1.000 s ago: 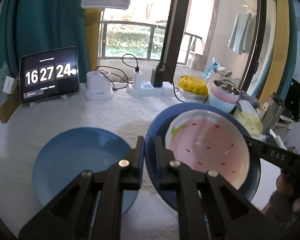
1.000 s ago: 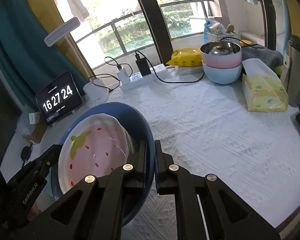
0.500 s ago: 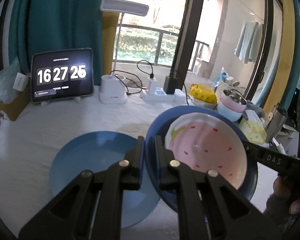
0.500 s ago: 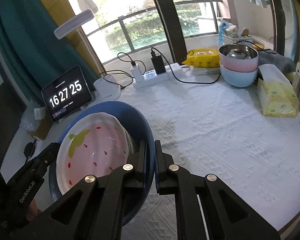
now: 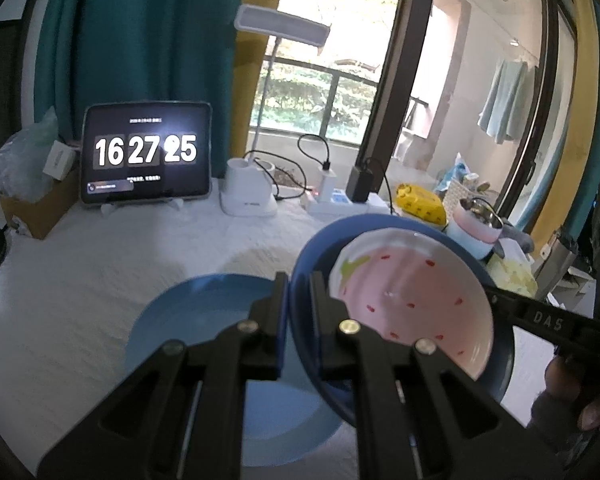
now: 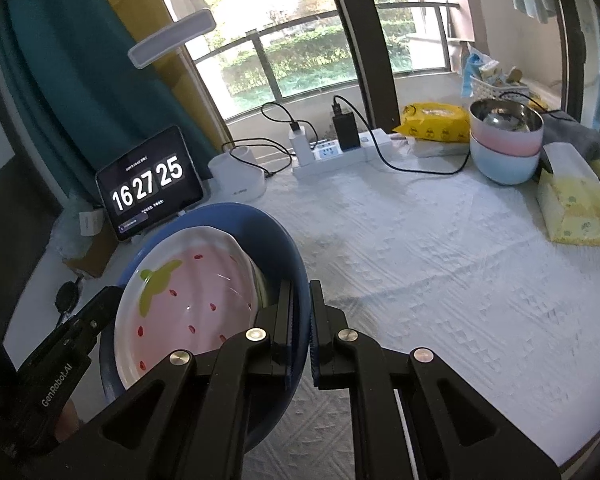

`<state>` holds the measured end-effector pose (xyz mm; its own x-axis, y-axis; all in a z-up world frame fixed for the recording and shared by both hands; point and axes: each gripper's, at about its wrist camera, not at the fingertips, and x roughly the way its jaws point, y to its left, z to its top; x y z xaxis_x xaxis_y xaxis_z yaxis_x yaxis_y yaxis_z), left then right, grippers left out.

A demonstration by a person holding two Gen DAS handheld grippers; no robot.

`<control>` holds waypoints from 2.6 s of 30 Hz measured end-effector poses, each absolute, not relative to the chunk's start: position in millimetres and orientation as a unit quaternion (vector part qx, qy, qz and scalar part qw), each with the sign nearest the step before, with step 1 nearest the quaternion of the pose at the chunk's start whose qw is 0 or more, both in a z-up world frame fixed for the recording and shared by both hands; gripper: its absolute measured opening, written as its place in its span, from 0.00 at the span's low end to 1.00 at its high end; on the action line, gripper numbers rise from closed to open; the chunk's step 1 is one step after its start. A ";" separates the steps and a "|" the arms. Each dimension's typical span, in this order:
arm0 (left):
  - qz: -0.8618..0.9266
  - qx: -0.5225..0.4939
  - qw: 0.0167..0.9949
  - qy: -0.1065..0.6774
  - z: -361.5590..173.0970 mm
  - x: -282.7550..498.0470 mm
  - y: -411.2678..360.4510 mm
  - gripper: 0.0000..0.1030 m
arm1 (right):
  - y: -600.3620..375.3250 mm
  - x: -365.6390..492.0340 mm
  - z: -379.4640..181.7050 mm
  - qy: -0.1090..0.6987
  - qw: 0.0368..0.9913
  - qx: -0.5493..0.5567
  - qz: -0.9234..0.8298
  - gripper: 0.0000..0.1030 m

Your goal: Organize plates and bowls

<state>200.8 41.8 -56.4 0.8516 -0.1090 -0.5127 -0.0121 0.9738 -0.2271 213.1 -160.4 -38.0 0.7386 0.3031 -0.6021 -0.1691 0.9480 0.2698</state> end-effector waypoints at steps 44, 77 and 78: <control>0.060 -0.084 0.946 0.307 -86.9 230.4 123.6 0.12 | -54.9 285.9 -80.1 0.403 0.895 0.061 0.180 0.10; 0.101 -0.108 0.940 0.308 -84.6 209.4 132.1 0.55 | -71.6 271.3 -74.5 0.390 0.911 0.033 0.130 0.45; 0.100 -0.108 0.940 0.307 -83.7 208.0 130.6 0.56 | -73.3 268.9 -72.6 0.386 0.913 0.033 0.130 0.49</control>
